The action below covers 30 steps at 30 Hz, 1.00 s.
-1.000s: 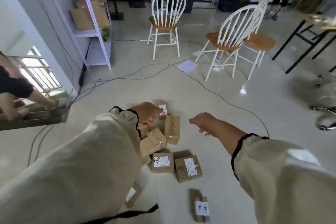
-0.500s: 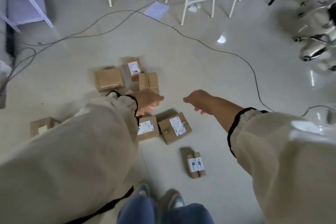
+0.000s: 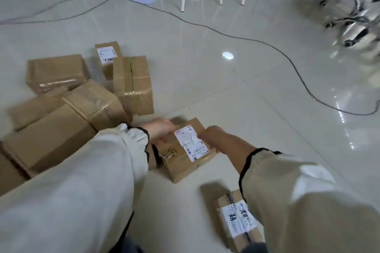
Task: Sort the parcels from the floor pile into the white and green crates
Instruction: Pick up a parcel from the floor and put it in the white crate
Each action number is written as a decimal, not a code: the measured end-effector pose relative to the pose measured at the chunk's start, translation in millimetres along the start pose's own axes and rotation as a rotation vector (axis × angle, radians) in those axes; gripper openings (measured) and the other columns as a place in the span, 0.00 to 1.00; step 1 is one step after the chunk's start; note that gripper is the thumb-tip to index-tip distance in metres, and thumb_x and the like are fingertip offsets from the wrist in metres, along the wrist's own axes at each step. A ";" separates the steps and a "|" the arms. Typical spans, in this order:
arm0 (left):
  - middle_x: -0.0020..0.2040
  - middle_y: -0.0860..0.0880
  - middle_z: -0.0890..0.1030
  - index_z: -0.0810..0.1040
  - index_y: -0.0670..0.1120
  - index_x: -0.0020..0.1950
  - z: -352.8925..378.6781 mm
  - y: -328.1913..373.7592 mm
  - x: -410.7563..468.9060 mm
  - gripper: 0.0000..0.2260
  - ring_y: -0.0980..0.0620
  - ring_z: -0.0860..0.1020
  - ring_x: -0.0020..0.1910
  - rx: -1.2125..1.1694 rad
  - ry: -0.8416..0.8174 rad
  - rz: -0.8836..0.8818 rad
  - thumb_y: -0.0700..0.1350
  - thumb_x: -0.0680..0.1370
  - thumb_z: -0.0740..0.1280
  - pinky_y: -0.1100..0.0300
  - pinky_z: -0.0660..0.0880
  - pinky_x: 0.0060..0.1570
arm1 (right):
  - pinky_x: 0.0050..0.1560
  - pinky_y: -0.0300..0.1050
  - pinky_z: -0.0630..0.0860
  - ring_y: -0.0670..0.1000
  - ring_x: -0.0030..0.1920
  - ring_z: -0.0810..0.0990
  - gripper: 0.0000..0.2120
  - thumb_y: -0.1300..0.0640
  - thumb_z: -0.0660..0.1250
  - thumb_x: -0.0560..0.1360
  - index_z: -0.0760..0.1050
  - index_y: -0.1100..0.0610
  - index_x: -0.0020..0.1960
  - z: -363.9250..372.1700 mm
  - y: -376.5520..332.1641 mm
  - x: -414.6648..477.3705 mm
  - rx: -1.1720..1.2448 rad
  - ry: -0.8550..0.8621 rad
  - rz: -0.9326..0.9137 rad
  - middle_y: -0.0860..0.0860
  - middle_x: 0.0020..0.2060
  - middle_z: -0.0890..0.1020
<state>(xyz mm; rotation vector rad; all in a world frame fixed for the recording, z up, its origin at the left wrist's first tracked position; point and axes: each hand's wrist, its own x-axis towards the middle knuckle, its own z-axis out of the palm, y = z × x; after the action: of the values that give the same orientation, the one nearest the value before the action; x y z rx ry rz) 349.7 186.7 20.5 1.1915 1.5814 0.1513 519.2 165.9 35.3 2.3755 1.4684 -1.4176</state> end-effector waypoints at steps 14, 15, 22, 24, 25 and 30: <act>0.51 0.46 0.79 0.77 0.44 0.57 32.6 -36.9 69.3 0.11 0.46 0.78 0.49 0.351 -0.024 0.183 0.48 0.78 0.65 0.61 0.70 0.42 | 0.42 0.44 0.74 0.49 0.39 0.73 0.15 0.53 0.61 0.78 0.71 0.56 0.63 46.4 59.0 64.0 0.420 0.040 0.138 0.51 0.42 0.73; 0.51 0.45 0.81 0.77 0.42 0.57 33.8 -38.9 72.9 0.12 0.45 0.79 0.49 0.369 -0.011 0.178 0.48 0.77 0.65 0.60 0.70 0.42 | 0.40 0.43 0.74 0.48 0.37 0.73 0.15 0.53 0.61 0.78 0.71 0.57 0.63 47.1 59.3 65.5 0.463 0.037 0.167 0.50 0.39 0.73; 0.49 0.45 0.82 0.79 0.43 0.50 46.2 -50.1 88.1 0.16 0.46 0.80 0.46 0.524 -0.028 0.159 0.54 0.75 0.62 0.55 0.74 0.43 | 0.31 0.40 0.69 0.53 0.42 0.77 0.18 0.54 0.61 0.76 0.72 0.59 0.63 47.8 63.4 86.9 0.432 0.151 0.222 0.53 0.47 0.78; 0.50 0.45 0.82 0.78 0.41 0.56 56.9 -53.5 85.8 0.15 0.47 0.80 0.45 0.516 -0.164 0.070 0.51 0.77 0.64 0.56 0.76 0.44 | 0.36 0.40 0.71 0.53 0.42 0.78 0.16 0.56 0.59 0.76 0.74 0.60 0.61 45.9 67.5 94.7 0.385 0.220 0.161 0.55 0.50 0.79; 0.48 0.46 0.82 0.77 0.40 0.58 61.1 -54.4 83.9 0.15 0.48 0.81 0.43 0.468 -0.237 0.000 0.50 0.77 0.65 0.57 0.77 0.42 | 0.39 0.41 0.72 0.53 0.42 0.77 0.15 0.57 0.59 0.76 0.74 0.59 0.60 45.8 67.9 96.0 0.362 0.239 0.132 0.54 0.49 0.79; 0.48 0.51 0.80 0.73 0.44 0.63 56.9 -52.5 74.9 0.17 0.50 0.81 0.45 0.327 -0.385 -0.194 0.52 0.80 0.62 0.56 0.76 0.43 | 0.45 0.46 0.77 0.53 0.47 0.77 0.12 0.57 0.61 0.75 0.70 0.54 0.59 45.6 73.4 99.1 0.360 0.250 0.038 0.51 0.47 0.77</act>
<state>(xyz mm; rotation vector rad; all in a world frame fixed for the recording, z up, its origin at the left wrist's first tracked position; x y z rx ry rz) 370.9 190.2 -85.0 1.2181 1.3972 -0.4551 555.5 175.2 -90.8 2.8722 1.2930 -1.5366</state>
